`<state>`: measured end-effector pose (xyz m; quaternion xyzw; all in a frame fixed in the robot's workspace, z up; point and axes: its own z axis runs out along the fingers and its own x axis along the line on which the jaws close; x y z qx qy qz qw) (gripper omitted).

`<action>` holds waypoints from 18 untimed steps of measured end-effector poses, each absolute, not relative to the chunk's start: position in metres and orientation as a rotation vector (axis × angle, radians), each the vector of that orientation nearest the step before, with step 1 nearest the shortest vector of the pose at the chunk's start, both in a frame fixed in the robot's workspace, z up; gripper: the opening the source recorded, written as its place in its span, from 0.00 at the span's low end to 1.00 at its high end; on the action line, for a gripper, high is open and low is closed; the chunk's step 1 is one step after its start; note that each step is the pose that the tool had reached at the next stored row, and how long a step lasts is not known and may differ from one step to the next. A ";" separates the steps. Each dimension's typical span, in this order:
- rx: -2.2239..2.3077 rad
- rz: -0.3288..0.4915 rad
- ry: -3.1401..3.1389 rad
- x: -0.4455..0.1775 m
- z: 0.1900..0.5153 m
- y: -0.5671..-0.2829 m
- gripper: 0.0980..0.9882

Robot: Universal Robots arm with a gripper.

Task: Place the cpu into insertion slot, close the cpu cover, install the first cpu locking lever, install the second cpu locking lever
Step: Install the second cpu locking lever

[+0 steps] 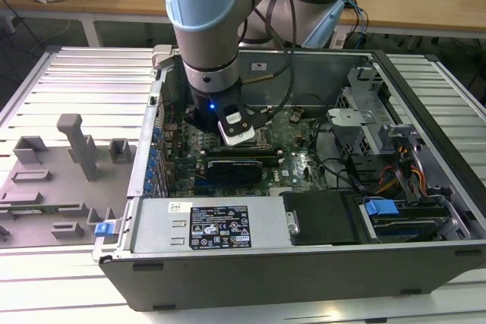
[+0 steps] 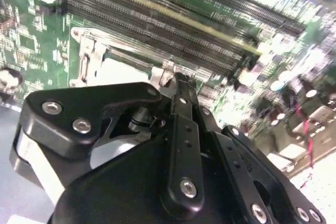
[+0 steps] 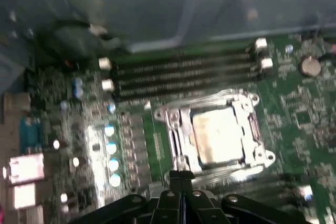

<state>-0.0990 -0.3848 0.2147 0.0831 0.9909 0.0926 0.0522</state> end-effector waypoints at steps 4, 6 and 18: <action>0.253 0.271 3.014 -0.090 0.215 -0.385 0.01; 0.253 0.270 3.015 -0.081 0.215 -0.385 0.01; 0.251 0.206 3.023 -0.057 0.215 -0.349 0.01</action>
